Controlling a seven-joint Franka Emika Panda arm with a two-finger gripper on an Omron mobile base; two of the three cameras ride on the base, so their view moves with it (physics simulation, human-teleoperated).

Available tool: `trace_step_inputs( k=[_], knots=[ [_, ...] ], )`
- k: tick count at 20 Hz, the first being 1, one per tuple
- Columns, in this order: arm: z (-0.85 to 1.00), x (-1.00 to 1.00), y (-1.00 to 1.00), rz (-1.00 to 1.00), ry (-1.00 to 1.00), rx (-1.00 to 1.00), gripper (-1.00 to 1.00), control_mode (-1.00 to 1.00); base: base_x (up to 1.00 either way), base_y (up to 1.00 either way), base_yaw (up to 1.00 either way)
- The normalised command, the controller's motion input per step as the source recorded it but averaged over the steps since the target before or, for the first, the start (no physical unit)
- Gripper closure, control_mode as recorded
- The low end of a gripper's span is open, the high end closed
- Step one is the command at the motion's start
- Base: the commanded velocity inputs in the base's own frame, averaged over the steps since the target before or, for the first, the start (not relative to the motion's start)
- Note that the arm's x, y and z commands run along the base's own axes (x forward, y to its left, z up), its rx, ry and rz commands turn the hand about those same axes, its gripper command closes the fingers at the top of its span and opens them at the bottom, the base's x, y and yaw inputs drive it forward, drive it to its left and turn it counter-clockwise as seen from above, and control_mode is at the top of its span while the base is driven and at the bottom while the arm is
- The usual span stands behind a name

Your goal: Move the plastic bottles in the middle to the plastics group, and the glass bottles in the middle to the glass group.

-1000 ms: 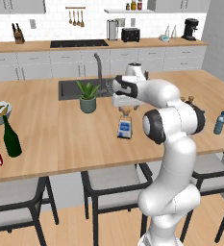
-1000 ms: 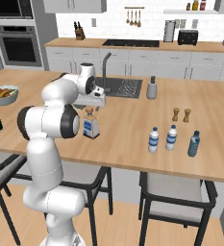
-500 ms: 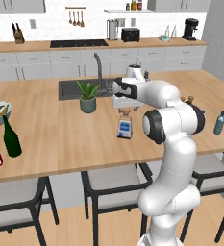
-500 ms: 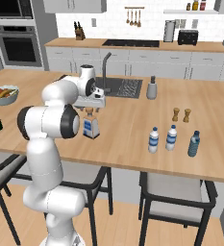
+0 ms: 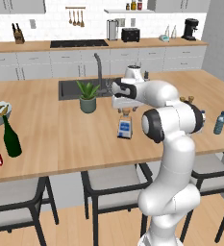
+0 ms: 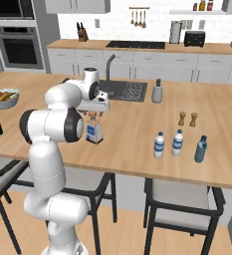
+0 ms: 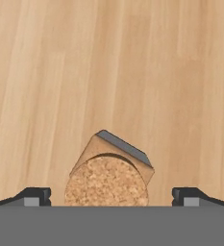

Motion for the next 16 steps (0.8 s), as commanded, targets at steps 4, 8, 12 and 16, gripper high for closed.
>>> trace_step_inputs(
  k=[4,8,12,16],
  knots=[
    [0.0,0.0,0.0,0.0,0.0,0.0,1.0,-1.0,0.0,0.0,0.0],
    [0.0,0.0,0.0,0.0,0.0,0.0,1.0,-1.0,0.0,0.0,0.0],
    [0.0,-0.21,0.0,0.0,0.0,0.0,1.0,-1.0,0.0,0.0,0.0],
    [0.0,-0.44,0.0,0.02,-0.03,0.0,1.0,-1.0,0.0,0.0,0.0]
  ],
)
